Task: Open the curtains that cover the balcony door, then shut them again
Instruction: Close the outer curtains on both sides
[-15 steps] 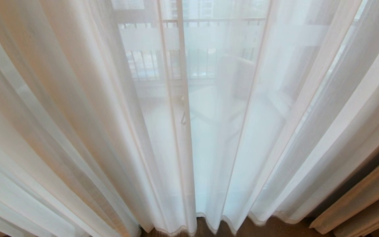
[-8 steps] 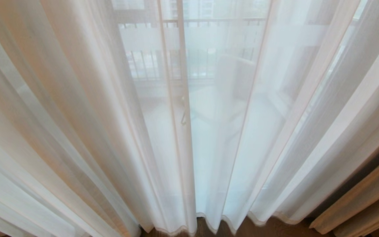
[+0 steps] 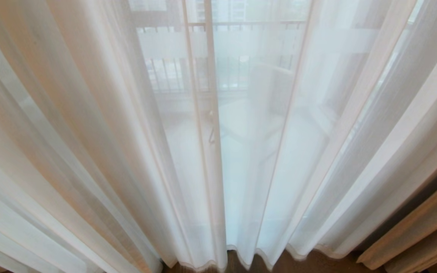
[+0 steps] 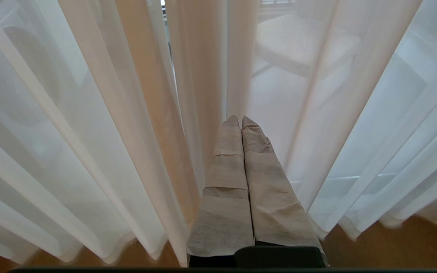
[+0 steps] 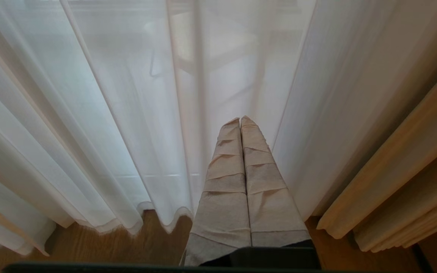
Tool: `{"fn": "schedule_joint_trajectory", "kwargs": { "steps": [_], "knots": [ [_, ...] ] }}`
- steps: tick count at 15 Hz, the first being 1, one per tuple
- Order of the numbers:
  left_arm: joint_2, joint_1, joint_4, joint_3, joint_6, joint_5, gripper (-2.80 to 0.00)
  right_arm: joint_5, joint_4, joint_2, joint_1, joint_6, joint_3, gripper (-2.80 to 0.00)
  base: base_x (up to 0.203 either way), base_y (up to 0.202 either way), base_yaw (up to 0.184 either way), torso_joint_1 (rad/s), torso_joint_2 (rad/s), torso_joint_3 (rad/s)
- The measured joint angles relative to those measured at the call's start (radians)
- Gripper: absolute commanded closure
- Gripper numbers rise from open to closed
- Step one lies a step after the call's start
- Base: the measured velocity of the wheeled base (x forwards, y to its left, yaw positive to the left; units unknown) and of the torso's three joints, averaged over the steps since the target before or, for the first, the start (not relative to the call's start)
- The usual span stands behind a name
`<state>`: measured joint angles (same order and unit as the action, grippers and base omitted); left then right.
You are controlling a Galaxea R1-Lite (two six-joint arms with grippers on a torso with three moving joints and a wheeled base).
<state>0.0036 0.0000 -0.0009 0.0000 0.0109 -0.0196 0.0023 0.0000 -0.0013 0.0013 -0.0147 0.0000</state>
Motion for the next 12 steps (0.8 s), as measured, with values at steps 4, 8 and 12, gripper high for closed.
{"fn": "schedule_joint_trajectory", "kwargs": {
  "steps": [4, 8, 12],
  "knots": [
    [0.0, 0.0, 0.0, 0.0, 0.0, 0.0, 0.0, 0.0, 0.0, 0.0, 0.0, 0.0, 0.0, 0.0, 0.0, 0.0, 0.0, 0.0, 0.0, 0.0],
    [0.0, 0.0, 0.0, 0.0, 0.002, 0.0, 0.0, 0.0, 0.0, 0.0, 0.0, 0.0, 0.0, 0.0, 0.0, 0.0, 0.0, 0.0, 0.0, 0.0],
    [-0.001, 0.0, 0.0, 0.0, 0.002, 0.0, 0.0, 0.0, 0.0, 0.0, 0.0, 0.0, 0.0, 0.0, 0.0, 0.0, 0.0, 0.0, 0.0, 0.0]
  ]
}}
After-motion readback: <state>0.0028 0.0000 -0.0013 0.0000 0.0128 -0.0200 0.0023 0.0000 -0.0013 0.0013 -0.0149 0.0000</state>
